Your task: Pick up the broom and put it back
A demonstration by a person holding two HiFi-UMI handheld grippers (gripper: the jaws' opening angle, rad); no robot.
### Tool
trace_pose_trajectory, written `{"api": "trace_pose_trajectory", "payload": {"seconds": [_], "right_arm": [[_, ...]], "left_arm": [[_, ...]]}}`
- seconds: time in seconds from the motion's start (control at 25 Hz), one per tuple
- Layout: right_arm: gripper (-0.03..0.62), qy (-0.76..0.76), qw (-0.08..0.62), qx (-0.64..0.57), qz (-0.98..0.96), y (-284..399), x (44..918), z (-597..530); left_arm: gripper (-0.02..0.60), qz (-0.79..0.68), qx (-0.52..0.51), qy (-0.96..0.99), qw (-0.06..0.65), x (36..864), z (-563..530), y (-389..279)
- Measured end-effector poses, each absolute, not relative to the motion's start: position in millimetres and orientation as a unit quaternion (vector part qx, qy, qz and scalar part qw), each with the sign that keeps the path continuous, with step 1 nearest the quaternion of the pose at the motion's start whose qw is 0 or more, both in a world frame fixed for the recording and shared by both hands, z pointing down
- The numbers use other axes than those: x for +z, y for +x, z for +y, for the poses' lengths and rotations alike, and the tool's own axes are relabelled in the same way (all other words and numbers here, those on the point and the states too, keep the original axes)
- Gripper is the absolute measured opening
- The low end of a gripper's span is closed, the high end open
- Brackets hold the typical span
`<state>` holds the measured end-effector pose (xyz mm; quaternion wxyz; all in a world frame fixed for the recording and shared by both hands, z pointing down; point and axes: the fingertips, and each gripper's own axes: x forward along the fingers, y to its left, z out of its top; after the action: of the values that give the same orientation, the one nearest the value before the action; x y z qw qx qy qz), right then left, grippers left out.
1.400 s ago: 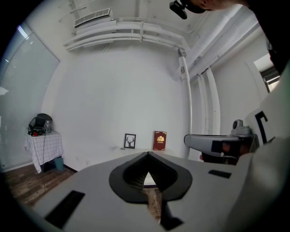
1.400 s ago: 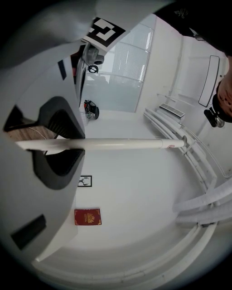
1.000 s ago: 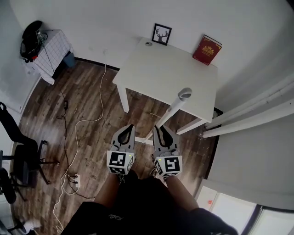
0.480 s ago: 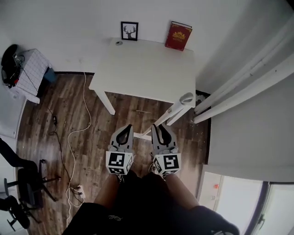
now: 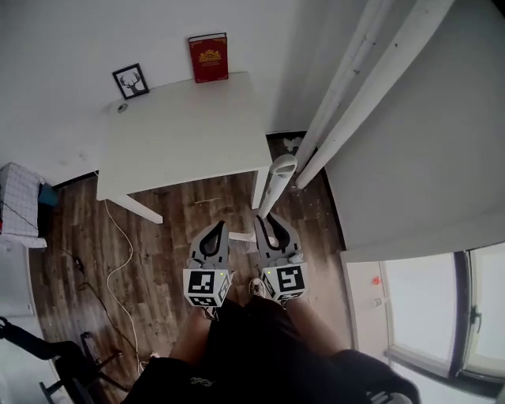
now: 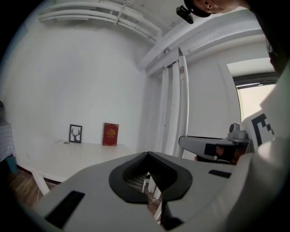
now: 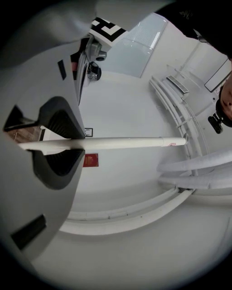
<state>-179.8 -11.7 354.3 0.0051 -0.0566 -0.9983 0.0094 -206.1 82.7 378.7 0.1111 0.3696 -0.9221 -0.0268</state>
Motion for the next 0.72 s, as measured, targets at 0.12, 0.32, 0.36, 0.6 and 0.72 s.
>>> {"api": "trace_pose_trajectory", "payload": {"seconds": [0.12,0.32,0.36,0.6,0.72], "right_arm": [[0.091,-0.015,0.02,0.008,-1.0,-173,366,-45],[0.091,0.076,0.035,0.005,-0.996,-163,387,-86],[0.091,0.097,0.038,0.008,-0.995,-162,392,-94],[0.09,0.247,0.035,0.018,-0.968,-128,396,-135],[0.089,0.31,0.026,0.016,-0.95,-103,388,-139]], "left_arm": [[0.0,-0.905,-0.024,0.405,0.124,386,47,-204],[0.0,-0.864,-0.014,0.482,0.146,404,7,-209],[0.0,-0.855,-0.011,0.498,0.148,407,-1,-212],[0.0,-0.776,0.012,0.612,0.148,416,-45,-208],[0.0,-0.736,0.021,0.662,0.14,414,-63,-196]]}}
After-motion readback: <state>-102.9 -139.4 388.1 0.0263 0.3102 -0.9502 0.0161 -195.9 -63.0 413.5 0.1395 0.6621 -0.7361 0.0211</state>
